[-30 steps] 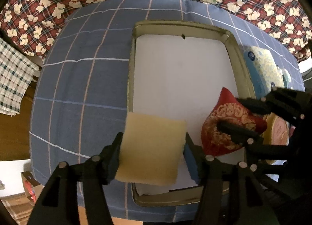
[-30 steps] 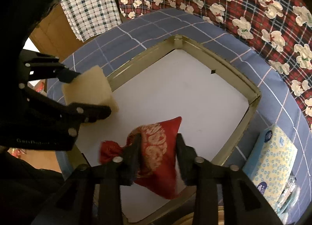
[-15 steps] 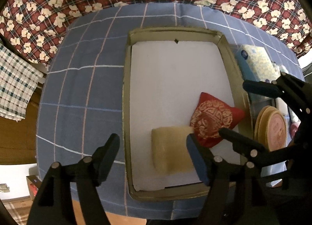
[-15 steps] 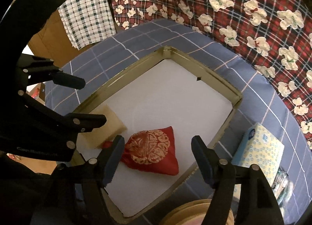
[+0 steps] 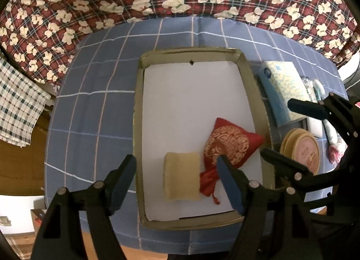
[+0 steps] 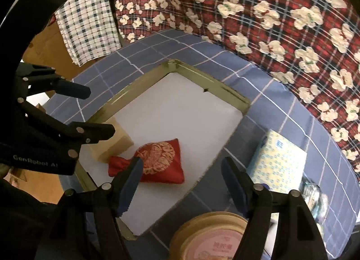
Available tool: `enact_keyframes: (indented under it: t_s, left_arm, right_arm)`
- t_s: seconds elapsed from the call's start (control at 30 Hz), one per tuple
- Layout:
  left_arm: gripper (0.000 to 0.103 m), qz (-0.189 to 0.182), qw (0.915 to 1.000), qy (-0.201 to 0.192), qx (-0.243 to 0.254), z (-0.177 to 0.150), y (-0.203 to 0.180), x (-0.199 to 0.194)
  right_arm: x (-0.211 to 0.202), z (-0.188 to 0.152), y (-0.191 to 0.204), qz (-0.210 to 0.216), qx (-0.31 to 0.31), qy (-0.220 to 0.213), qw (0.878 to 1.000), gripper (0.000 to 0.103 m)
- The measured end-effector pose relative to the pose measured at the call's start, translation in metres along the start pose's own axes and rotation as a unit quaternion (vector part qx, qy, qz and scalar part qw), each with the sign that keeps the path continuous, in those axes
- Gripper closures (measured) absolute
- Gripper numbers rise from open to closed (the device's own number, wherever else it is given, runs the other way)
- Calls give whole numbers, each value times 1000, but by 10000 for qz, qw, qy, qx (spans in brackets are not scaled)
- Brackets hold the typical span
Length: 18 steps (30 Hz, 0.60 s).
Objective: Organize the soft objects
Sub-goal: 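Lower and release the sponge with the left tool while the right tool releases the pouch into the tray, then move both open tools back toward the remaining items on the table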
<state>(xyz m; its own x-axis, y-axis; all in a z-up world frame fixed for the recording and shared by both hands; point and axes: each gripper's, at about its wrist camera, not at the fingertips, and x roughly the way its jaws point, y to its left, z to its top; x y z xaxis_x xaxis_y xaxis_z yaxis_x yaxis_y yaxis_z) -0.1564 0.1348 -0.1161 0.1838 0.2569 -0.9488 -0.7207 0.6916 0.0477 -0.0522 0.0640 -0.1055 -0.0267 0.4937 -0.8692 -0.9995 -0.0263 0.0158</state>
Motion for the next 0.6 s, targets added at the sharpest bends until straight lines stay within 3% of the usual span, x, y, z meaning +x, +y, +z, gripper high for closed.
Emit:
enact_keyframes:
  t_s: [0.1, 0.6]
  left_arm:
    - [28, -35, 9999, -55, 85, 3, -8, -3]
    - [27, -321, 9970, -186, 684, 17, -71, -12]
  right_arm:
    - [-6, -4, -6, -87, 77, -50, 9999, 24]
    - [-41, -51, -52, -631, 752, -90, 9951, 23]
